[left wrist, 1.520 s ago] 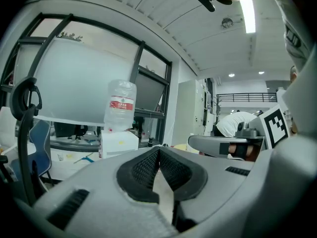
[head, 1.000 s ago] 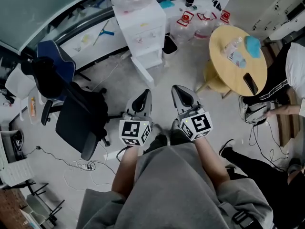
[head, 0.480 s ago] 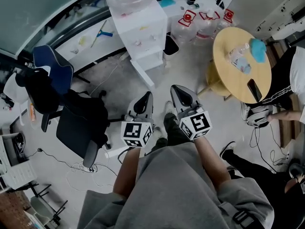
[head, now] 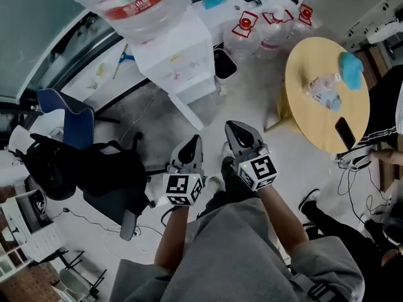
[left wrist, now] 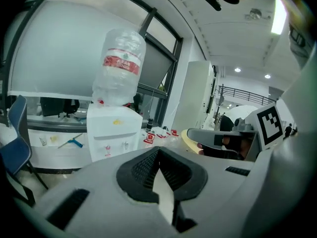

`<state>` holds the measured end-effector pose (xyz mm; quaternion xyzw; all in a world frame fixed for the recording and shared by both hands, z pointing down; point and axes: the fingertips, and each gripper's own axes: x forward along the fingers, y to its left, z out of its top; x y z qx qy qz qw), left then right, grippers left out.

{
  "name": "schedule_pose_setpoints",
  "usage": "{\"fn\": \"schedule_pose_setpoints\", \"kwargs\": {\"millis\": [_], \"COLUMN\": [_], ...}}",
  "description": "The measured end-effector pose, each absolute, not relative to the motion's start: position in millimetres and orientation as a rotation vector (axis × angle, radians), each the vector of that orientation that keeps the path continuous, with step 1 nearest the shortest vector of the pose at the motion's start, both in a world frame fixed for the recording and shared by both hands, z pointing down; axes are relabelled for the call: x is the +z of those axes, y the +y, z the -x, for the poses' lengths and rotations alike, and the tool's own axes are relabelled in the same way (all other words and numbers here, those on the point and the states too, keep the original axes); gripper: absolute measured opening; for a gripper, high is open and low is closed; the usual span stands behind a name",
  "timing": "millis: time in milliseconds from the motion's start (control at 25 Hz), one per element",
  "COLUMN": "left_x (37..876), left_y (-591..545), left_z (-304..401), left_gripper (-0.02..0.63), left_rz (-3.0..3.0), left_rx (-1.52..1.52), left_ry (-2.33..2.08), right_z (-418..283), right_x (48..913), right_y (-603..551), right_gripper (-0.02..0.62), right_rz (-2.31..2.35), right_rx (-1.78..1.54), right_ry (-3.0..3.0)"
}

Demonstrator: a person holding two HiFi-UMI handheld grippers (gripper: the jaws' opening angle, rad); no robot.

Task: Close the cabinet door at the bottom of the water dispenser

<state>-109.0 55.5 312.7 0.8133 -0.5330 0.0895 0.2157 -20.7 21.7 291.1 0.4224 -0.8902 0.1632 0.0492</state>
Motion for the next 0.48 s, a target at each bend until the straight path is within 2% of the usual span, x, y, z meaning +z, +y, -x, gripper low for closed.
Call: {"fn": "schedule_pose_setpoints", "kwargs": {"millis": [480], "left_x": [383.0], "left_y": [-14.6], "left_z": [86.5], "left_gripper": [0.008], "left_rz": [-2.216], "left_rx": [0.377], "left_ry": [-1.412], "right_z": [-1.7], "right_x": [377.4], "right_y": [-38.5], "right_gripper": [0.011], "right_rz": [-1.373], "right_rx": [0.786], "right_ry": [-2.639]}}
